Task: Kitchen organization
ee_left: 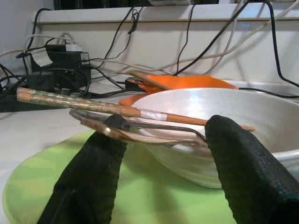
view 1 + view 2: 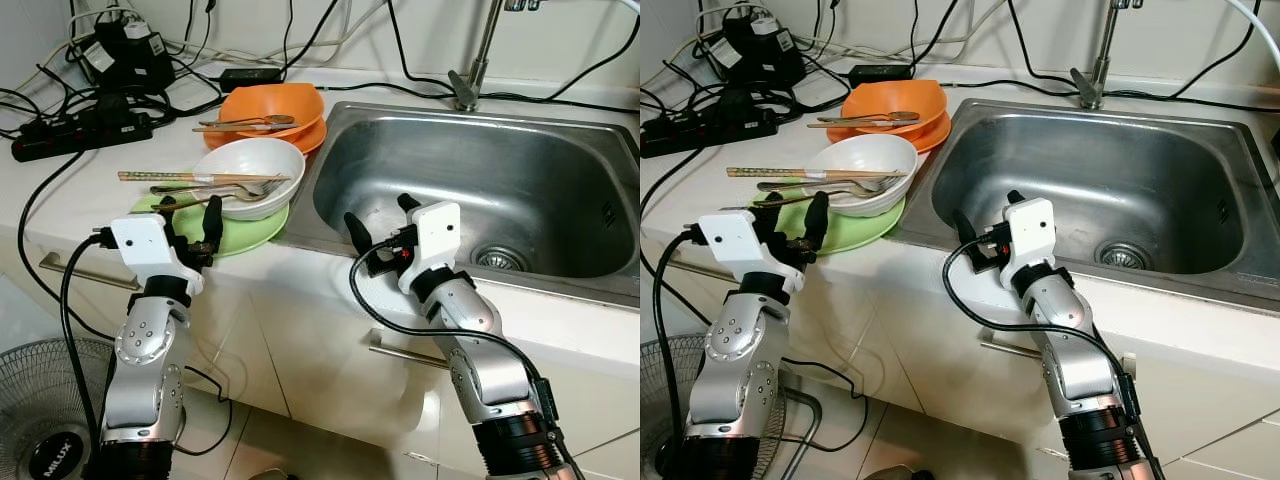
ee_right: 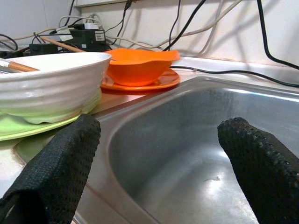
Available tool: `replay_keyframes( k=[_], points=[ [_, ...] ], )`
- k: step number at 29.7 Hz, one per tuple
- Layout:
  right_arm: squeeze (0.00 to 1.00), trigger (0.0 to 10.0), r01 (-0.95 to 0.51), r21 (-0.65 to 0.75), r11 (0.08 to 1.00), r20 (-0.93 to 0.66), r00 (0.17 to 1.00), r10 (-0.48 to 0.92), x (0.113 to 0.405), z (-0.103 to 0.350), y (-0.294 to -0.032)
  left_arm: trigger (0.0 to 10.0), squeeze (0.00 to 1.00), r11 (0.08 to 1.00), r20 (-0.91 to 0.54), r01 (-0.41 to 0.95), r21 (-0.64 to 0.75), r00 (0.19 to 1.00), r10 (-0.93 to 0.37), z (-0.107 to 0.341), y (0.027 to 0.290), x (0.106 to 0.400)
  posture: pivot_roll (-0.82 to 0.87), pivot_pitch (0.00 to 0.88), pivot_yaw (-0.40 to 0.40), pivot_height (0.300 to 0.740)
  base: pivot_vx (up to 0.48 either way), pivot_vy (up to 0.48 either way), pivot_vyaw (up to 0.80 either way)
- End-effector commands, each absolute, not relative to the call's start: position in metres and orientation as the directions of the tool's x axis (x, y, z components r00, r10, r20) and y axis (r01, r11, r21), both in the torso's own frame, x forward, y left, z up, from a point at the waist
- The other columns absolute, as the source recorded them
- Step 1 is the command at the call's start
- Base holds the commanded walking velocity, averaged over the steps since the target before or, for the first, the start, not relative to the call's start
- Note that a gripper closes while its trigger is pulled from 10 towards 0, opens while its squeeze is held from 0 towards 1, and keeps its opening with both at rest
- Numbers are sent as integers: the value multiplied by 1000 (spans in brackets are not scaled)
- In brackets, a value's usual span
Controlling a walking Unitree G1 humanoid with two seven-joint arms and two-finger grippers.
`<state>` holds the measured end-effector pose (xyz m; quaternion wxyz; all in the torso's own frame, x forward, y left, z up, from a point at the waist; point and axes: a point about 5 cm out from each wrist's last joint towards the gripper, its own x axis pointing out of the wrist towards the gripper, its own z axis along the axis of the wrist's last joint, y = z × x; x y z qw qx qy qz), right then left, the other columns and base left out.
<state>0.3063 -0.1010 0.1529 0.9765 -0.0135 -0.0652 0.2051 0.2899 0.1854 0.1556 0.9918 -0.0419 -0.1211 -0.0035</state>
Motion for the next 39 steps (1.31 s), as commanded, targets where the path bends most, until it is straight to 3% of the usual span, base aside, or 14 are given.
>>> replay_keyframes(
  k=[1, 8, 9, 11, 14, 15, 16, 17, 27, 32, 39],
  points=[
    [0, 10000, -398, -50, 916, 134, 906, 401, 305, 157, -101, 10000, 0, 998, 264, 12, -59, 965, 4, 162, 187, 291, -42, 55, 95, 740, 0, 0, 0],
    [0, 10000, -400, -50, 915, 134, 906, 403, 305, 156, -101, 10000, 0, 999, 276, -1, -44, 961, 13, 165, 190, 293, -39, 52, 95, 740, 0, 0, 0],
    [0, 10000, -407, -47, 912, 133, 903, 409, 305, 156, -100, 9451, 0, 999, 280, -5, -39, 960, 15, 166, 191, 293, -39, 50, 96, 740, 0, 0, 0],
    [0, 10000, -422, -43, 905, 134, 896, 424, 304, 156, -99, 9765, 0, 999, 283, -5, -36, 959, 15, 166, 192, 293, -39, 50, 96, 740, 0, 0, 0],
    [0, 10000, -443, -43, 896, 136, 885, 444, 300, 155, -101, 9373, 0, 999, 284, -5, -34, 959, 15, 166, 192, 293, -40, 49, 96, 740, 0, 0, 0],
    [0, 10000, -441, -45, 896, 134, 886, 443, 300, 155, -102, 5020, 0, 999, 286, -5, -35, 958, 15, 166, 192, 294, -42, 49, 96, 740, 0, 0, 0],
    [0, 10000, -440, -46, 897, 133, 887, 442, 300, 154, -103, 5020, 0, 999, 287, -5, -36, 958, 15, 166, 192, 294, -42, 49, 96, 740, 0, 0, 0],
    [0, 10000, -439, -47, 897, 133, 887, 441, 299, 154, -105, 157, 0, 999, 289, -3, -39, 957, 14, 166, 192, 294, -43, 48, 96, 740, 0, 0, 0],
    [0, 10000, -497, -40, 867, 152, 854, 497, 296, 158, -108, 0, 0, 999, 295, 14, -46, 955, 1, 167, 189, 293, -46, 48, 95, 740, 0, 0, 0],
    [0, 10000, -613, -47, 789, 114, 781, 613, 291, 156, -107, 0, 0, 999, 296, 18, -49, 955, -3, 168, 188, 293, -46, 50, 95, 740, 0, 0, 0],
    [0, 10000, -662, -50, 748, 96, 742, 664, 290, 157, -109, 0, 0, 998, 291, 24, -50, 957, -8, 170, 187, 293, -44, 52, 96, 740, 0, 0, 0]
  ],
)
